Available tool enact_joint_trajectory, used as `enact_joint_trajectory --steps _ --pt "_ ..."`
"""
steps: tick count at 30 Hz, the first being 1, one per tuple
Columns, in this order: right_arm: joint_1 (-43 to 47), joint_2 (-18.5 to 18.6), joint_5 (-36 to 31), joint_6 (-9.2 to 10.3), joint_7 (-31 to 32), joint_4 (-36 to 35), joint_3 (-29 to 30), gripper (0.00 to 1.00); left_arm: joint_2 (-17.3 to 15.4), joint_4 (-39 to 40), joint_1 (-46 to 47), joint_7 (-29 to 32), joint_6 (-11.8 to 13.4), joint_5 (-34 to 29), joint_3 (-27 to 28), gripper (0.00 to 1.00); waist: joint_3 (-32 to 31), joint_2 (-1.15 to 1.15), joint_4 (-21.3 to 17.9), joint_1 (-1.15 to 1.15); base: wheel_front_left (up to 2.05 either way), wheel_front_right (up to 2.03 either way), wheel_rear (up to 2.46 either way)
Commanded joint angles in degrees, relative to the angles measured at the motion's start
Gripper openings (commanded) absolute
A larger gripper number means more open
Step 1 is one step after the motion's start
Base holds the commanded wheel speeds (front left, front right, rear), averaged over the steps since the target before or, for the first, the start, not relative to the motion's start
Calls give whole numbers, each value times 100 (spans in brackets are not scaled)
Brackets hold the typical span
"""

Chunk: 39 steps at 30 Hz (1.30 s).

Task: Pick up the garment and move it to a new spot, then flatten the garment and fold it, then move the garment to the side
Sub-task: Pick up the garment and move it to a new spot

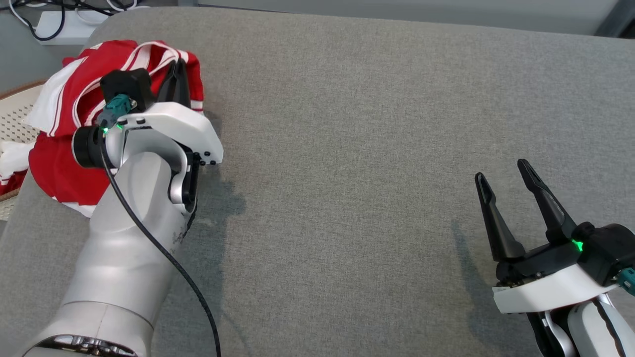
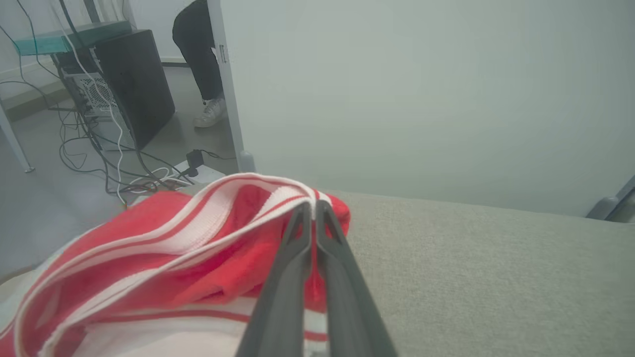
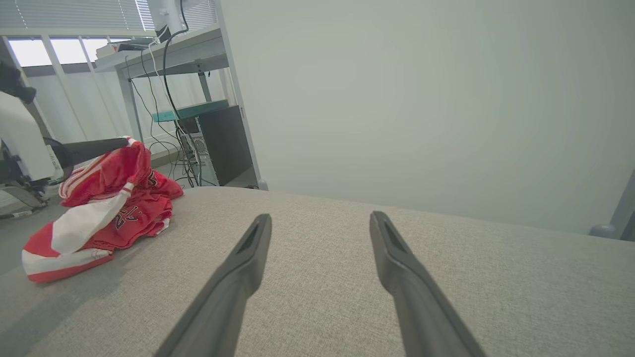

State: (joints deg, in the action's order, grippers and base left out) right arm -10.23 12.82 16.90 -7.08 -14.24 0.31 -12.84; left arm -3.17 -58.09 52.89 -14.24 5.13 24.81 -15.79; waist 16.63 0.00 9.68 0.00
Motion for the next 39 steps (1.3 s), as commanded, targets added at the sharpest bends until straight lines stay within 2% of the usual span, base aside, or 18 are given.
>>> enact_joint_trajectory --steps 1,8,12,19,27,32,39 --pt "-28 -3 30 -41 -76 -148 -60 100 -243 317 -11 -74 27 -98 123 0 -48 0 -29 0 0 0 0" --pt "-8 -192 31 -41 -76 -111 -11 100 -172 1329 -149 -75 -128 -221 68 0 -381 0 -228 0 0 0 0" --pt "54 -319 25 -41 -76 -83 -26 100 -78 1665 -219 177 -520 210 95 0 -604 0 -428 0 0 0 0" --pt "128 -460 21 -41 -76 -84 34 100 -11 2358 -164 697 -774 732 40 0 -803 0 -927 0 0 0 0" --pt "178 -532 16 -41 -76 -53 69 100 25 3005 129 877 -740 1282 -421 0 -896 0 -1300 0 0 0 0" --pt "180 -580 23 -41 -76 -23 59 100 27 3320 491 801 -514 1799 -1029 0 -983 0 -1542 0 0 0 0" --pt "210 -617 32 -41 -76 5 15 100 28 3400 1029 295 -281 2567 -1546 0 -1074 0 -1880 0 0 0 0"
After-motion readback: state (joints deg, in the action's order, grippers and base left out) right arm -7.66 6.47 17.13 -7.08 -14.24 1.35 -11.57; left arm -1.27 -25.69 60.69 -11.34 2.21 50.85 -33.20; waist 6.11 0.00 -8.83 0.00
